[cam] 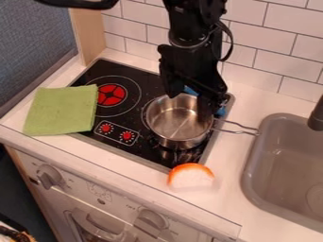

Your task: Move the blue fork to the top left burner

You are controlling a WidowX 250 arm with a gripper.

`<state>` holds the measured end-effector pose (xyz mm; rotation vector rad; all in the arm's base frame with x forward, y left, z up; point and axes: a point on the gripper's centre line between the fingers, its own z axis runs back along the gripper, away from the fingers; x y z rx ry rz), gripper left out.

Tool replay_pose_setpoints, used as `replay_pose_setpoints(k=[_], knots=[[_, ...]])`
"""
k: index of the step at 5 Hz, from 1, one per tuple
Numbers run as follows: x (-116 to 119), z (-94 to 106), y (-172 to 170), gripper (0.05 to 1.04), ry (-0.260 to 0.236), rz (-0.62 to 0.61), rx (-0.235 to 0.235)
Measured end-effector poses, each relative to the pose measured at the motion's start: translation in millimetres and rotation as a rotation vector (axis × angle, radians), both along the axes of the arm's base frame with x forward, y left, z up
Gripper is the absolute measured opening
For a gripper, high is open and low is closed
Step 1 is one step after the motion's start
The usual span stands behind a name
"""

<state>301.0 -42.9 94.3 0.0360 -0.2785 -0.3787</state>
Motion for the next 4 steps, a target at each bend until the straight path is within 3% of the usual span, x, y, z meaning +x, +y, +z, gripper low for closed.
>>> replay_pose_setpoints(k=[1,2,4], knots=[[-0.6,-7.0,-0.8,1.001,0.024,0.013,-0.006],[9.6,0.9,-6.5,1.001,0.004,0.081,-0.053],[33.1,23.7,-10.1,1.001,-0.055,0.329,-0.069]])
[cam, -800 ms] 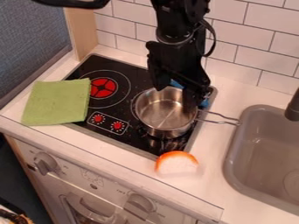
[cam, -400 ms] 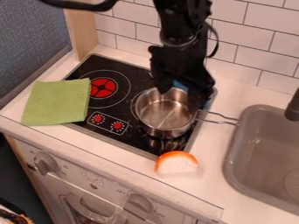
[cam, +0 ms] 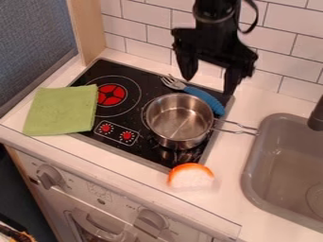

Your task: Move the blue fork to the top left burner

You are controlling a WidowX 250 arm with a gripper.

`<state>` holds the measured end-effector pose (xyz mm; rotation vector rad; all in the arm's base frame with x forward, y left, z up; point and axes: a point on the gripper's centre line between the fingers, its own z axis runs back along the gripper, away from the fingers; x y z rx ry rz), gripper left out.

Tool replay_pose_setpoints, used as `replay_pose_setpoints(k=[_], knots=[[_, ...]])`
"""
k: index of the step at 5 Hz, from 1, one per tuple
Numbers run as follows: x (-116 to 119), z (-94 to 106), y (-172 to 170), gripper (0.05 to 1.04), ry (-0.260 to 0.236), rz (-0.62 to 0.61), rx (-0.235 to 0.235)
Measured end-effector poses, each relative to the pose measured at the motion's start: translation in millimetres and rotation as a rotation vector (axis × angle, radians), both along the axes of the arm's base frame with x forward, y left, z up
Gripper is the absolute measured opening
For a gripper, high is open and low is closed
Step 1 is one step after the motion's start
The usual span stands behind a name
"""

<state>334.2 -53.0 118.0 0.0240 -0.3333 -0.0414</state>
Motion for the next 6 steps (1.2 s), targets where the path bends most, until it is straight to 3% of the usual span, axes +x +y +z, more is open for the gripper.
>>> replay_pose_setpoints(k=[1,2,3,4,5,6], knots=[[9.2,4.8,10.8,1.001,-0.066,0.243,-0.011],[15.9,9.4,20.0,1.001,-0.098,0.5,-0.056],[20.5,1.0,33.1,1.001,-0.096,0.745,-0.089],[33.1,-9.8,42.0,1.001,-0.099,0.881,-0.107],[48.6,-20.2,53.9,1.001,-0.099,0.912,-0.157],[61.7,-32.5,57.4,1.001,-0.095,0.913,-0.156]])
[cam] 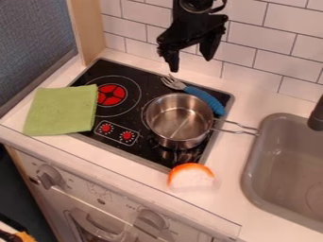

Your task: Move the blue fork to the top left burner

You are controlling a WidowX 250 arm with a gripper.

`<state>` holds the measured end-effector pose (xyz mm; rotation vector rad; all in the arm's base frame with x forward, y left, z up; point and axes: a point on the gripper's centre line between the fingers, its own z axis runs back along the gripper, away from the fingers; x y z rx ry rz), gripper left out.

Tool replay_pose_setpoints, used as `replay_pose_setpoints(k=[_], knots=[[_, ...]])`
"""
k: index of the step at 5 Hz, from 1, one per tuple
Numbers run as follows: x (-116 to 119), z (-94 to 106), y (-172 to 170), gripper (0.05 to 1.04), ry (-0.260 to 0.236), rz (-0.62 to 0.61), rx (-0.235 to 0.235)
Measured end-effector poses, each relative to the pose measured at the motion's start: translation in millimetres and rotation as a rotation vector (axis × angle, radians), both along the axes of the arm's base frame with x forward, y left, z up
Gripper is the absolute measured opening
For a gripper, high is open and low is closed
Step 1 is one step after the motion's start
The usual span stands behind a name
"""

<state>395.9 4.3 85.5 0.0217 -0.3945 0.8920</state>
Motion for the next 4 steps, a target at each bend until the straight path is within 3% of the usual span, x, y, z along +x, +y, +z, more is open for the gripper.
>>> replay_pose_setpoints(k=[4], knots=[[10.8,-49.0,-9.2,1.001,0.124,0.012,0.042]])
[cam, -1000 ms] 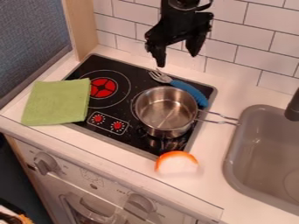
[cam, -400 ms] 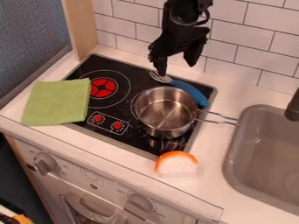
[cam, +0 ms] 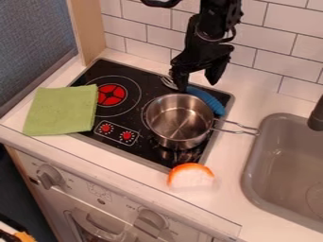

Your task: Move the blue fork to the top left burner

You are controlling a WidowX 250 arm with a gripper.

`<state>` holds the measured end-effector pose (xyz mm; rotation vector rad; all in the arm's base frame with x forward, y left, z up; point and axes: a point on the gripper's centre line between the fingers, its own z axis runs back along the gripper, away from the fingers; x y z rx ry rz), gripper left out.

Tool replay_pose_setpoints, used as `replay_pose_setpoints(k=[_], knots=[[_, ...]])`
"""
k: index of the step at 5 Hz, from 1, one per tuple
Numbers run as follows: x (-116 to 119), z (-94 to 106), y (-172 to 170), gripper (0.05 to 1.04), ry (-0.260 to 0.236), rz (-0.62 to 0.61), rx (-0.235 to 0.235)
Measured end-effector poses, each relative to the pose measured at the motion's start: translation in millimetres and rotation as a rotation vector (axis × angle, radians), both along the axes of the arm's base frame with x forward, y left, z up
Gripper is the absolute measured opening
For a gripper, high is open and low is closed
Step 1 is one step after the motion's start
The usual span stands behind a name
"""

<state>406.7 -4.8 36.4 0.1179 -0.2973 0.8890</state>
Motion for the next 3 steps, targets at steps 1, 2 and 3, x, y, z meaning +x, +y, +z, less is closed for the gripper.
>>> replay_pose_setpoints(k=[1,2,3], knots=[[-1.7,-8.4,1.3,1.001,0.021,0.006,0.016],[-6.5,-16.6,-7.7,1.001,0.045,-0.002,0.0],[-14.7,-24.1,-10.7,0.948,0.064,0.016,-0.016]])
